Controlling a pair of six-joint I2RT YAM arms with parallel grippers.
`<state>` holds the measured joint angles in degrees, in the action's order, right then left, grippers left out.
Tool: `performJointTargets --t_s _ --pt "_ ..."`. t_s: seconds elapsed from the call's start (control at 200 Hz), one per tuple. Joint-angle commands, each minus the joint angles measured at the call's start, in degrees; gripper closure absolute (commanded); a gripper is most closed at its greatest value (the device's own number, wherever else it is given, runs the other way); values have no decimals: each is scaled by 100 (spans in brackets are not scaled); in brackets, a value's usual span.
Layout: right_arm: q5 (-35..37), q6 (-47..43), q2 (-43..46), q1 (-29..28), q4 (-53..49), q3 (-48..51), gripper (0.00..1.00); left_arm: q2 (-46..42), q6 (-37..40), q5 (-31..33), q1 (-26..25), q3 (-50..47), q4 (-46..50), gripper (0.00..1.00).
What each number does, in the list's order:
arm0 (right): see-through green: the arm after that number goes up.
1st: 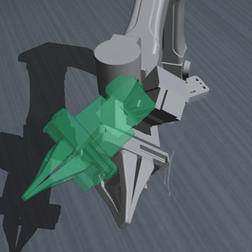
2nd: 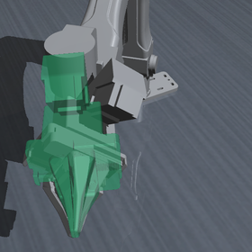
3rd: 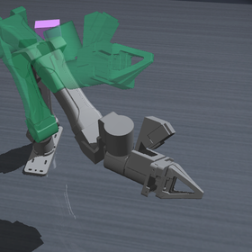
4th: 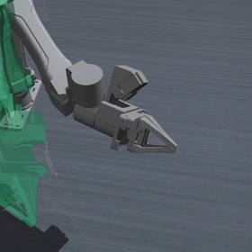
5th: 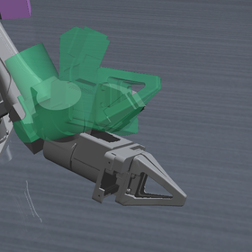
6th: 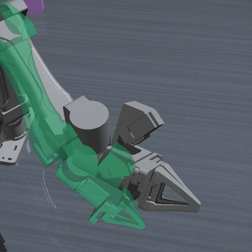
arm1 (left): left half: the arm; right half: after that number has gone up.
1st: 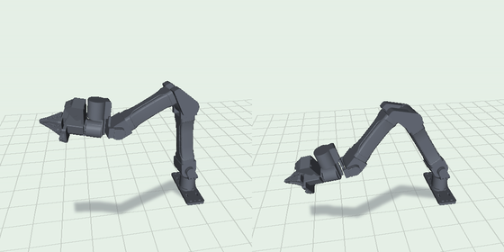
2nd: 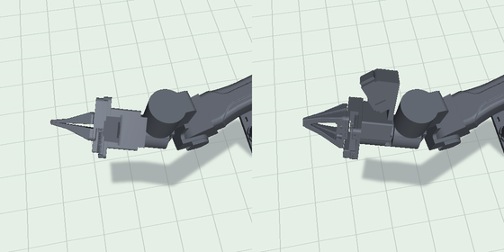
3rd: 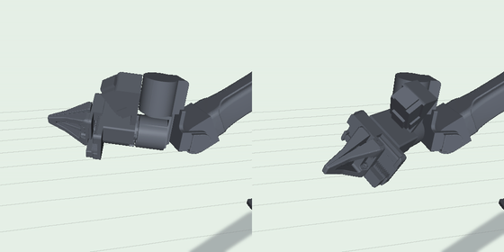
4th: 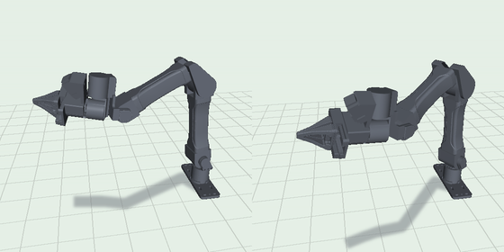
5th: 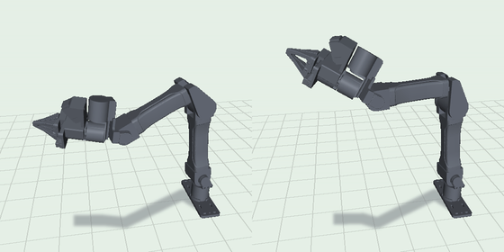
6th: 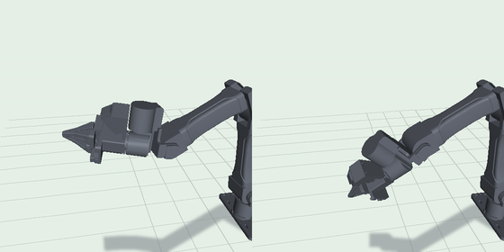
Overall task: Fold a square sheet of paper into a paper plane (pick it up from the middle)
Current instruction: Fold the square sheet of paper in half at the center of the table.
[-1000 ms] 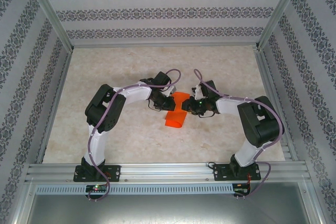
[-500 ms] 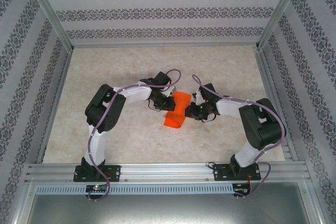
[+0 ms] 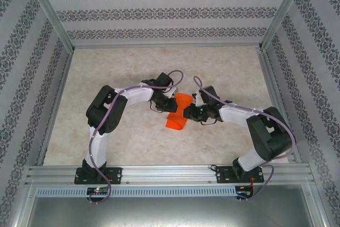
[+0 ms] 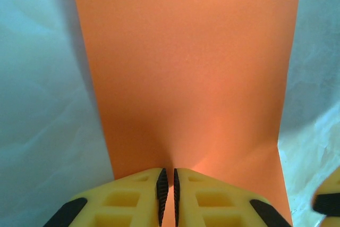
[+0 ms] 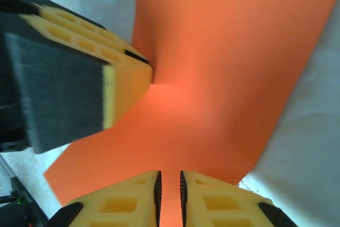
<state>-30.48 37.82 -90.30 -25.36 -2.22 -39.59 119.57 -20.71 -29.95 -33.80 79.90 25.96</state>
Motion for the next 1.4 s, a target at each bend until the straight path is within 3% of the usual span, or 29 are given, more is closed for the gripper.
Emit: performJointTargets --t_s 0.0,0.475,0.754,0.904,1.084,1.394 --pt "-19 63 -221 -86 146 -113 80 289 162 367 -30 -308 681 82" --pt "413 -225 163 -235 -753 547 80 400 224 378 -37 -212 735 82" --pt "507 279 1234 -197 -428 595 80 425 269 340 -38 -168 788 82" --pt "234 629 635 -243 269 255 80 436 271 298 -30 -150 797 82" --pt "26 551 -118 -459 396 -31 80 357 268 325 -37 -211 770 82" --pt "96 133 -149 -584 -344 238 80 387 286 361 -30 -196 796 82"
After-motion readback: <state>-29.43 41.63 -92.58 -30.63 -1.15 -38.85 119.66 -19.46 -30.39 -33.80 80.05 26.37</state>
